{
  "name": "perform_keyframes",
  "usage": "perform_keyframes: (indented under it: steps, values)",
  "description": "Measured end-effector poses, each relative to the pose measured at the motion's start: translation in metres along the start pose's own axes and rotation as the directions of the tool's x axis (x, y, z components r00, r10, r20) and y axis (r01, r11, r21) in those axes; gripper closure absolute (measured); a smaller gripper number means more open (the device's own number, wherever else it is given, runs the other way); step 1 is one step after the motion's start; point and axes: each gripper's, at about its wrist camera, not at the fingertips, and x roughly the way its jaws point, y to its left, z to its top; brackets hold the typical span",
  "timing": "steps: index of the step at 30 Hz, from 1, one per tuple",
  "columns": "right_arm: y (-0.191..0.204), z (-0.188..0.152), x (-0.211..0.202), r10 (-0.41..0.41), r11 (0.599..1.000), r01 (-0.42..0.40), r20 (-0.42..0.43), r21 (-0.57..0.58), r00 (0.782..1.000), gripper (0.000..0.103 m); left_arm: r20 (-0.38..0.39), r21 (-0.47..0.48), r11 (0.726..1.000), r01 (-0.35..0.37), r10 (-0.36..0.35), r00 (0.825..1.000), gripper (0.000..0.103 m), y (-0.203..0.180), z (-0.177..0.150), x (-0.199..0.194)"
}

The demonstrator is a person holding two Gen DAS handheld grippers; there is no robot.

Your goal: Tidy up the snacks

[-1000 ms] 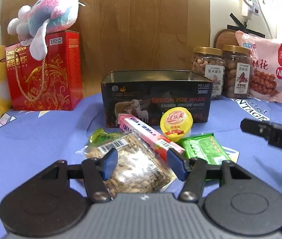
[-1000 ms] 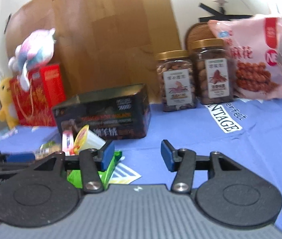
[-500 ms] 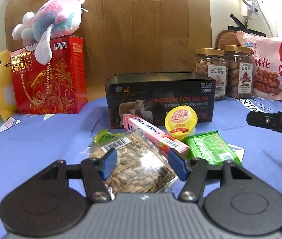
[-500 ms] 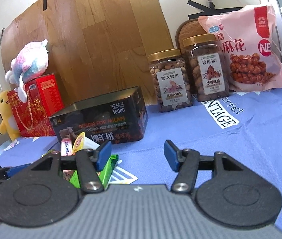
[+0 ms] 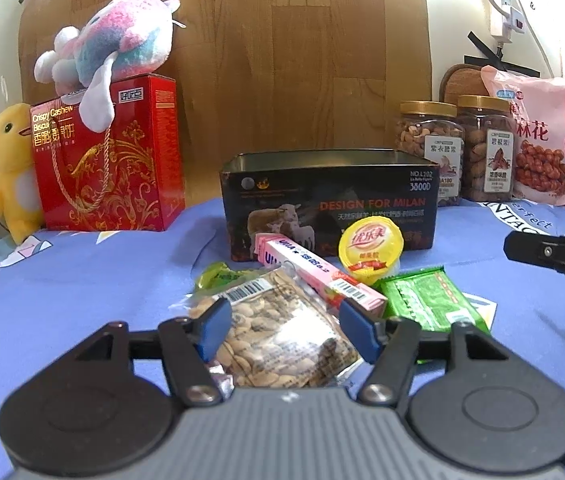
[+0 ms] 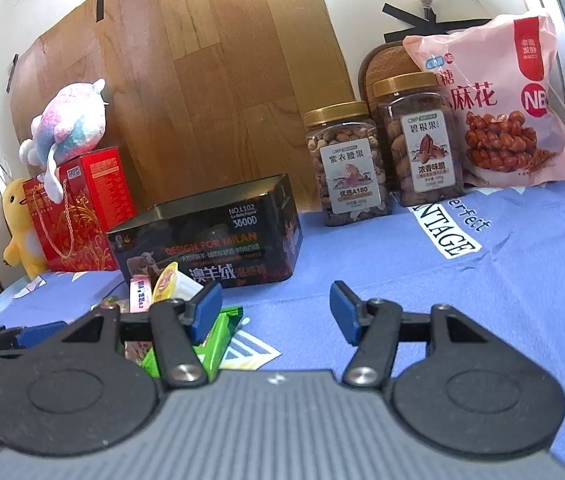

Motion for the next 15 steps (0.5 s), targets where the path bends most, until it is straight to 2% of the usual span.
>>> perform_keyframes:
  steps: [8,15]
  values:
    - [-0.0025,-0.0005,-0.0031,0.009,1.000,-0.010,0.014,0.018,1.000,0.039,0.001,-0.001,1.000,-0.021,0.021,1.000,0.041,-0.0001,0.0001,-0.0002]
    - [-0.0016,-0.0006,-0.0069,0.019,1.000,-0.019,0.034,0.013,0.999,0.033,0.022,0.002,0.999,-0.053,0.053,0.998,0.033,-0.0023,-0.0004,-0.0043]
